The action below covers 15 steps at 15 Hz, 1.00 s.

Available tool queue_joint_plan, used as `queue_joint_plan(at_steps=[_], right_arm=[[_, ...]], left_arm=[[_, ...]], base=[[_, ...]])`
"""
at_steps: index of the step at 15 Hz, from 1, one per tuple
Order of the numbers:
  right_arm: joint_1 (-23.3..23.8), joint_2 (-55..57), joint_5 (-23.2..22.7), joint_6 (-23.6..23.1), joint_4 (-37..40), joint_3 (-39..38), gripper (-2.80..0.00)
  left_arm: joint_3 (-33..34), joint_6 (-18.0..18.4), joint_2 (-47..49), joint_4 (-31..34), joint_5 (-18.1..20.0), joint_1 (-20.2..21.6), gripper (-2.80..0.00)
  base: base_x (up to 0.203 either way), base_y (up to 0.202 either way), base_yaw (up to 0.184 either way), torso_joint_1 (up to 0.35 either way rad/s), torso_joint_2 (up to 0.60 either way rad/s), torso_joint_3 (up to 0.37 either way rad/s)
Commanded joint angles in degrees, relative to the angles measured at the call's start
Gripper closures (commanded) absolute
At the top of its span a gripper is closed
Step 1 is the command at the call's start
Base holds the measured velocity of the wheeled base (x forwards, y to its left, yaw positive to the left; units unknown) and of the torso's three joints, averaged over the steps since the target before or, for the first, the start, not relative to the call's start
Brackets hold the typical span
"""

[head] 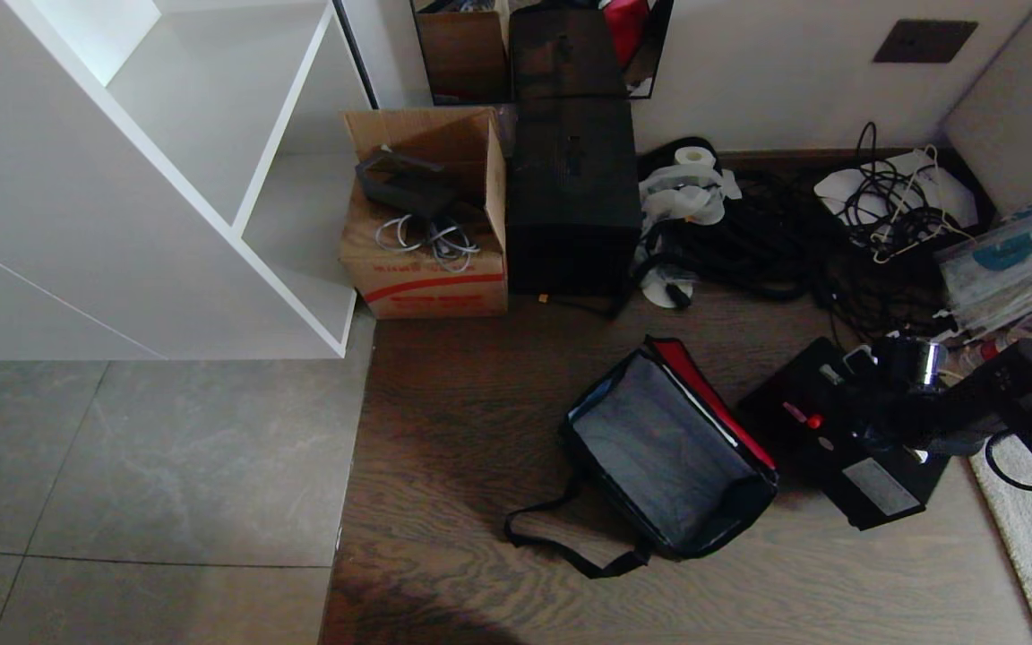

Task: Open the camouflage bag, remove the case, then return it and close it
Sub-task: Grip the handle again, then place the black box back

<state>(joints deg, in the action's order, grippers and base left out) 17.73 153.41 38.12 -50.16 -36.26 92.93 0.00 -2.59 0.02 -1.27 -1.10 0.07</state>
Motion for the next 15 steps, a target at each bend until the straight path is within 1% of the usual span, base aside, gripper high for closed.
queue_joint_plan(at_steps=[1, 3, 7, 12, 15], right_arm=[[-0.2, -1.5, 0.3, 0.8, -0.2, -1.2, 0.0], [-0.8, -2.5, 0.3, 2.4, -0.3, -2.1, 0.0], [-1.0, -6.6, 0.3, 2.7, -0.2, -5.4, 0.0], [-1.0, -15.6, 0.2, 2.7, 0.5, -11.2, 0.0], [-1.0, -21.8, 0.1, 2.6, 0.5, -15.9, 0.0]], left_arm=[[0.6, -0.1, 0.0, -0.1, 0.0, 0.0, 0.0], [0.6, -0.1, 0.0, -0.1, 0.0, 0.0, 0.0], [0.6, -0.1, 0.0, -0.1, 0.0, 0.0, 0.0], [0.6, -0.1, 0.0, -0.1, 0.0, 0.0, 0.0], [0.6, -0.1, 0.0, -0.1, 0.0, 0.0, 0.0]], base=[[0.0, 0.0, 0.0, 0.0, 0.0, 0.0], [0.0, 0.0, 0.0, 0.0, 0.0, 0.0], [0.0, 0.0, 0.0, 0.0, 0.0, 0.0], [0.0, 0.0, 0.0, 0.0, 0.0, 0.0], [0.0, 0.0, 0.0, 0.0, 0.0, 0.0]])
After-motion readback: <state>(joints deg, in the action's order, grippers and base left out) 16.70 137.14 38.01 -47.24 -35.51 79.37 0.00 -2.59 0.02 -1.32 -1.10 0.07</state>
